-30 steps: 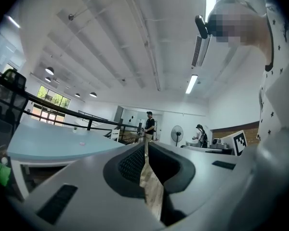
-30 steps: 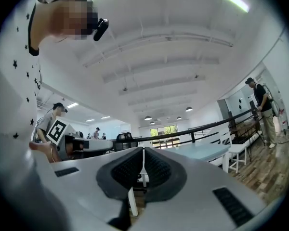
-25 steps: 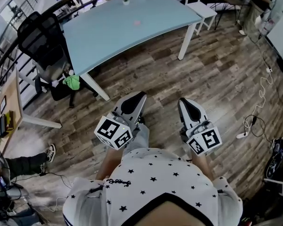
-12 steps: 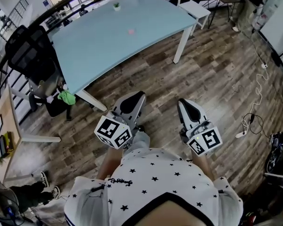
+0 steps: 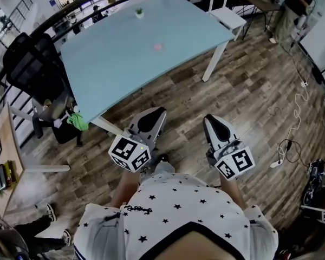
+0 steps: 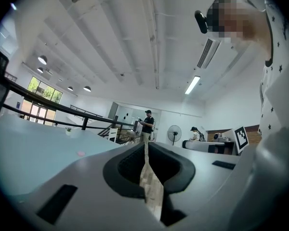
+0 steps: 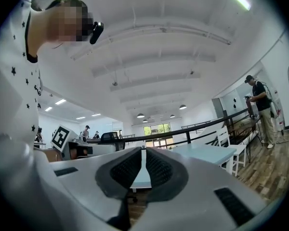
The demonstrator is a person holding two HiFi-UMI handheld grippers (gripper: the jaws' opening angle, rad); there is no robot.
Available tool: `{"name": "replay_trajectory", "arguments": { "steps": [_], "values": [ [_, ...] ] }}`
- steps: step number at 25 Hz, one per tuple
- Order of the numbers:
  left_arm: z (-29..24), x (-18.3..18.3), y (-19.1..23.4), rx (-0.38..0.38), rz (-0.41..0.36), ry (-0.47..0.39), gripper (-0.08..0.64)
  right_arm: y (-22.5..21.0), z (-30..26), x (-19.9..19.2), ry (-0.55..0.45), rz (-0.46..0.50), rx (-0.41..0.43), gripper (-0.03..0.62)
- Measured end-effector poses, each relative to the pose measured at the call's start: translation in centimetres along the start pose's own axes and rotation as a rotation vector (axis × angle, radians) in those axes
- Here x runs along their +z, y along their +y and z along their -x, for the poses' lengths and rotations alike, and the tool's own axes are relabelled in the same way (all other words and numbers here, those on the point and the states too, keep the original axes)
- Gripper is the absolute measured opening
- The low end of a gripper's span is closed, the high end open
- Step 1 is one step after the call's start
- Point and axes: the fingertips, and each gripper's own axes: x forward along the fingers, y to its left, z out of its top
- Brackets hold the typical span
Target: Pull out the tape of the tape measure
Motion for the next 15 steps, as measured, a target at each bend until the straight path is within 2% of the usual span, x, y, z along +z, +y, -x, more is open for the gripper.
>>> {"name": "replay_trajectory", "arguments": {
  "steps": [11, 15],
  "values": [
    [-1.4, 1.1, 7.3, -0.004, 0.007, -0.008, 0.044, -0.8, -7.9, -0.9, 0.033, 0.013, 0.013, 0.044],
    [-1.1, 1.4, 9.6, 0.024, 0.013, -0.023, 0.044, -0.6, -10.0, -1.2, 0.049, 0.015, 0.044, 0.058]
  ]
}}
